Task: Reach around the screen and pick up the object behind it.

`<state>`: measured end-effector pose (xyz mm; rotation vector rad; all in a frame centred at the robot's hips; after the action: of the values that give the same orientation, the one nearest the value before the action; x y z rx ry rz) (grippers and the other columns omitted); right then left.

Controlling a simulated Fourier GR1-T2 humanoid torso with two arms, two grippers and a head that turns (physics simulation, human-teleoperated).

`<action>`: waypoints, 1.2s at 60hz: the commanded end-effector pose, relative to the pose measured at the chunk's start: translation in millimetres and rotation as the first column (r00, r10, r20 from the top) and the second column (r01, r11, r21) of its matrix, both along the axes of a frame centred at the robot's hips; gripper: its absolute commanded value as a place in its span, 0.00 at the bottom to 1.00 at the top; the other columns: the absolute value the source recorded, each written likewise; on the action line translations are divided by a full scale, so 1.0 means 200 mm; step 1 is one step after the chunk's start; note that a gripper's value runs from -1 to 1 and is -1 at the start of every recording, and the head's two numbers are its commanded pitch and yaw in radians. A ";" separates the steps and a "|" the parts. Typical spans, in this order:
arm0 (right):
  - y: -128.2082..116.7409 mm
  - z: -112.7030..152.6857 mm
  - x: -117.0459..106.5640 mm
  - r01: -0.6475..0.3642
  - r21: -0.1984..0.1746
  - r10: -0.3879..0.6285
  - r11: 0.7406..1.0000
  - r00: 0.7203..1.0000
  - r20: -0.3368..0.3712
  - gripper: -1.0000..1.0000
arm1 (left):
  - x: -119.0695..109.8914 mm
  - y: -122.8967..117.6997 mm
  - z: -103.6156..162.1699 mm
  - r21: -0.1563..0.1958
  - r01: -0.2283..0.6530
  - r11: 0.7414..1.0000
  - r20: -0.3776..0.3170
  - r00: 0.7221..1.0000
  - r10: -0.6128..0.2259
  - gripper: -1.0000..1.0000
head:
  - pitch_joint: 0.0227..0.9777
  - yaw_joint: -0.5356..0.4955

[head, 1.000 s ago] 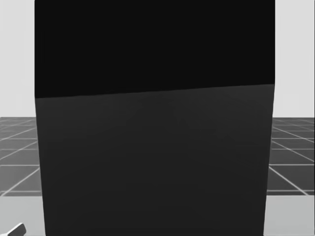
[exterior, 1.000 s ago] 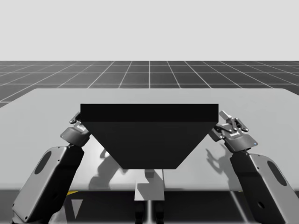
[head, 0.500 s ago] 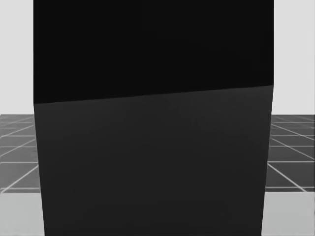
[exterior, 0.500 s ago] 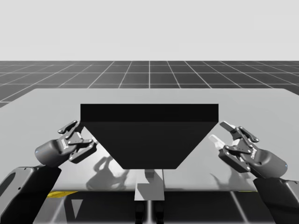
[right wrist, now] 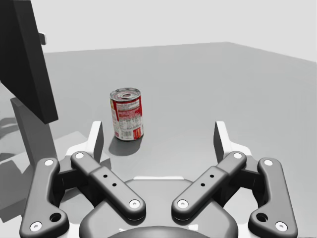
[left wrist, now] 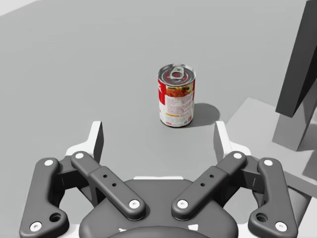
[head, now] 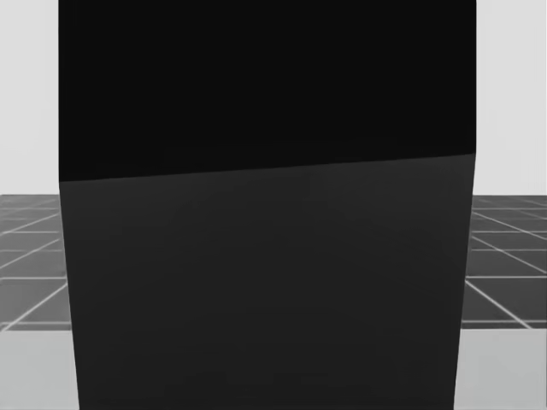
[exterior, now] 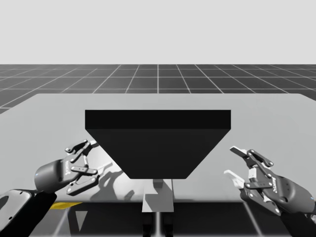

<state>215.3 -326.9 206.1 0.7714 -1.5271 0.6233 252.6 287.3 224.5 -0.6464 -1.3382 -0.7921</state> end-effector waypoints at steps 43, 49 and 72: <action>0.02 -0.14 0.06 -0.058 -0.037 0.059 0.998 0.998 0.028 0.00 | 0.38 -0.43 -0.24 0.181 0.076 0.981 -0.039 0.997 -0.070 0.00 | 0.17 0.52; 0.02 -0.14 0.06 -0.062 -0.036 0.063 0.997 0.997 0.032 0.00 | 0.42 -0.47 -0.25 0.182 0.094 0.979 -0.045 0.995 -0.087 0.00 | 0.16 0.52; 0.05 -0.18 0.07 -0.088 -0.045 0.090 0.995 0.995 0.032 0.00 | 0.57 -0.63 -0.30 0.206 0.170 0.964 -0.073 0.985 -0.158 0.00 | 0.17 0.50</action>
<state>232.8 -320.2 173.2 0.7329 -1.5429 0.6869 356.6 174.1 168.8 -0.5996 -1.1565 -1.0027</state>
